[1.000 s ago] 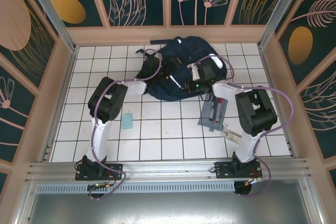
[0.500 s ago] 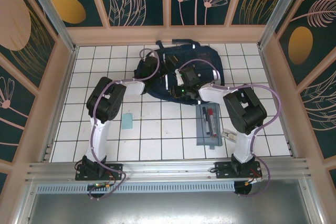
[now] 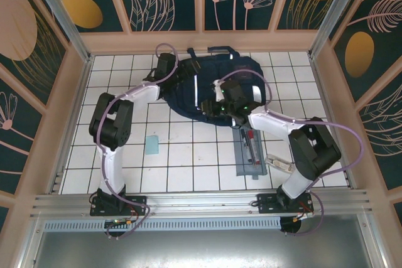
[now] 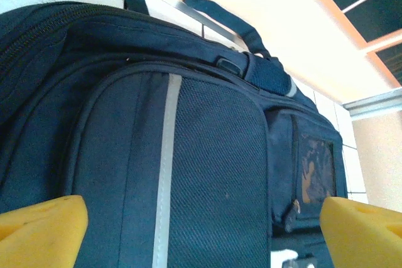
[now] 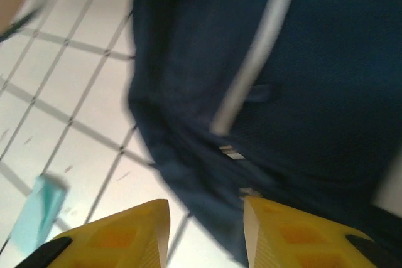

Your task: Pack books, pencil case, and school supplies into a backpack

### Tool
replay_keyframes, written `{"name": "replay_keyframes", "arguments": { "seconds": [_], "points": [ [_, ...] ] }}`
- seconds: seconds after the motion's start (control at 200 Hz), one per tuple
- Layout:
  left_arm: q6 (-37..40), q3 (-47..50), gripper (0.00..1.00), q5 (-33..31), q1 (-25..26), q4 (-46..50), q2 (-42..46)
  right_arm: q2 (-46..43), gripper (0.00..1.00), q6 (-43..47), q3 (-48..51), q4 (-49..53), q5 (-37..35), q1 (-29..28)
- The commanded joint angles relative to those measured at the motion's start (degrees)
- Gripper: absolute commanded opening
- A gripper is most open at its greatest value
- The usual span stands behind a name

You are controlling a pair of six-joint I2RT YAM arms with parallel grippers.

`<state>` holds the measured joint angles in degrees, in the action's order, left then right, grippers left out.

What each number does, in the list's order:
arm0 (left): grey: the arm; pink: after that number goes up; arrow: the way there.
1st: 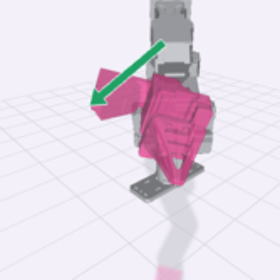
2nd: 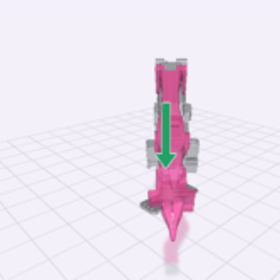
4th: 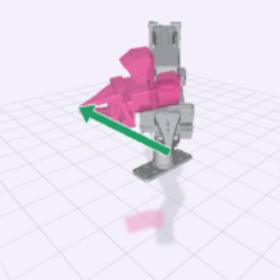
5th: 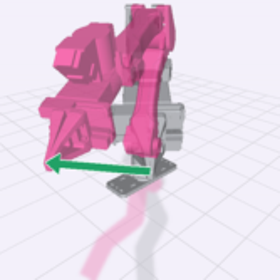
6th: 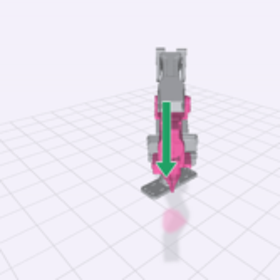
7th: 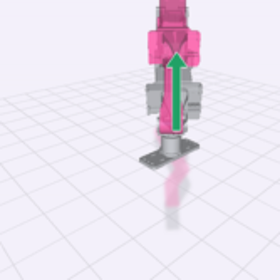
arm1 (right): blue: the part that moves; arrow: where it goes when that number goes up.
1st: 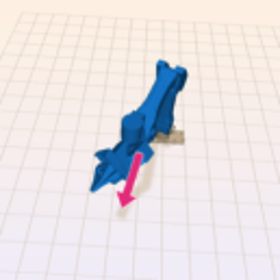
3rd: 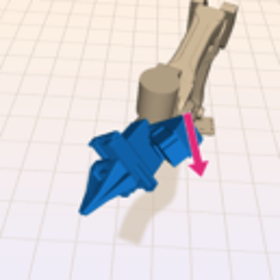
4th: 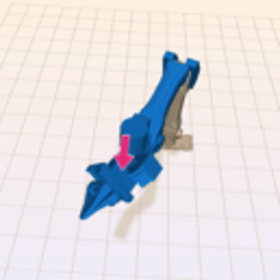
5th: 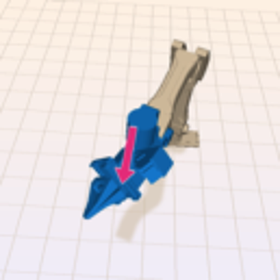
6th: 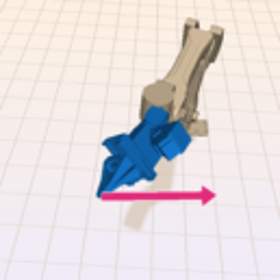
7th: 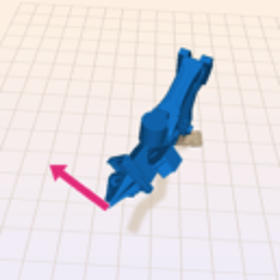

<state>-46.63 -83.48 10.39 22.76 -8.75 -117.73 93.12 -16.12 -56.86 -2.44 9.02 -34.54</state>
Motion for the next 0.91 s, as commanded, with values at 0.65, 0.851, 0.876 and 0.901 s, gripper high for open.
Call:
{"name": "replay_keyframes", "arguments": {
  "seconds": [0.65,0.851,0.876,0.901],
  "points": [
    [7.0,7.6,0.67,-9.5,15.8,26.5,6.9,5.9,0.66,-11.6,5.1,6.4,-6.2,24.6],
    [7.3,6.8,0.53,-9.3,16.1,27.2,4.0,6.8,0.66,-12.8,6.9,4.3,-5.2,24.5],
    [7.3,6.8,0.52,-9.5,16.2,27.1,4.0,6.9,0.66,-12.8,6.9,4.4,-5.2,24.5],
    [7.3,6.8,0.51,-9.6,16.3,27.1,4.0,7.0,0.66,-12.8,6.9,4.3,-5.2,24.5]
  ]
}}
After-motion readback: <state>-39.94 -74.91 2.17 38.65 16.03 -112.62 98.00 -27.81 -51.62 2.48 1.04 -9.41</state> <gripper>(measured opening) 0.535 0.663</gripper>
